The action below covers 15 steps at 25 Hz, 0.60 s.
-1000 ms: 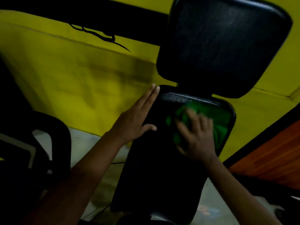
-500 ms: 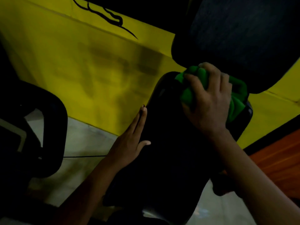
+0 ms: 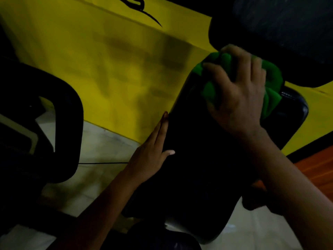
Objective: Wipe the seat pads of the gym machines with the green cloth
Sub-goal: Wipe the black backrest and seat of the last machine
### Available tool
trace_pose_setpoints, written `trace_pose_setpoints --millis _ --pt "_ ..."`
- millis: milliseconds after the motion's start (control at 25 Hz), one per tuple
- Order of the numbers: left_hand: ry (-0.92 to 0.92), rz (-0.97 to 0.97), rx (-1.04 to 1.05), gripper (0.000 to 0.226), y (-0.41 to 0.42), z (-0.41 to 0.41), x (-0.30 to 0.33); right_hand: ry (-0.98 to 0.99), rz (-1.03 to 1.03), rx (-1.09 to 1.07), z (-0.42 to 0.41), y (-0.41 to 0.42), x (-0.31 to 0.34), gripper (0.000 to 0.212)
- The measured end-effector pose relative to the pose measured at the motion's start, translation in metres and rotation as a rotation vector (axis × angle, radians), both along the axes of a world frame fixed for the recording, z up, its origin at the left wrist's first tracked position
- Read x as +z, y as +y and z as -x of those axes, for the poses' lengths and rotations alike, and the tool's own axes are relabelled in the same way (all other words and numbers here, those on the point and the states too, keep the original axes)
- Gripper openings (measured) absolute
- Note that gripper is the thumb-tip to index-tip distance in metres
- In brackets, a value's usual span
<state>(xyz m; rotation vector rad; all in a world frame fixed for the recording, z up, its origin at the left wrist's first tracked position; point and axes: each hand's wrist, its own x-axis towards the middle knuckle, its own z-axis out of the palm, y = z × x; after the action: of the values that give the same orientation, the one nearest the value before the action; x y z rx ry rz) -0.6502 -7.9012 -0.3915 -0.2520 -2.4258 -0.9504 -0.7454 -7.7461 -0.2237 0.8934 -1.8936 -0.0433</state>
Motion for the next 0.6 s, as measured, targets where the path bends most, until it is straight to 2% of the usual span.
trace_pose_setpoints --millis 80,120,240,320,440,560,600 --pt "-0.001 0.019 -0.003 0.082 0.0 0.0 -0.001 0.014 0.039 0.015 -0.003 -0.008 -0.01 0.037" --pt "-0.011 0.015 0.002 0.082 0.0 -0.001 0.0 0.031 -0.038 0.088 -0.007 -0.007 -0.024 0.034" --pt "-0.038 0.04 0.015 0.079 -0.001 -0.007 -0.004 0.036 -0.447 0.295 -0.019 0.013 -0.077 0.02" --pt "-0.039 0.145 0.046 0.079 -0.005 -0.009 -0.012 0.008 -0.531 0.317 -0.019 0.018 -0.079 0.02" --pt "-0.071 0.226 0.102 0.075 -0.008 -0.008 -0.021 0.039 -0.407 0.232 -0.014 0.012 -0.044 0.031" --pt "-0.104 0.225 0.097 0.073 -0.006 -0.009 -0.024 -0.001 -0.024 0.039 -0.005 -0.003 -0.011 0.039" --pt "-0.111 0.228 0.088 0.073 -0.006 -0.01 -0.025 -0.006 0.034 0.022 -0.007 -0.007 -0.015 0.037"
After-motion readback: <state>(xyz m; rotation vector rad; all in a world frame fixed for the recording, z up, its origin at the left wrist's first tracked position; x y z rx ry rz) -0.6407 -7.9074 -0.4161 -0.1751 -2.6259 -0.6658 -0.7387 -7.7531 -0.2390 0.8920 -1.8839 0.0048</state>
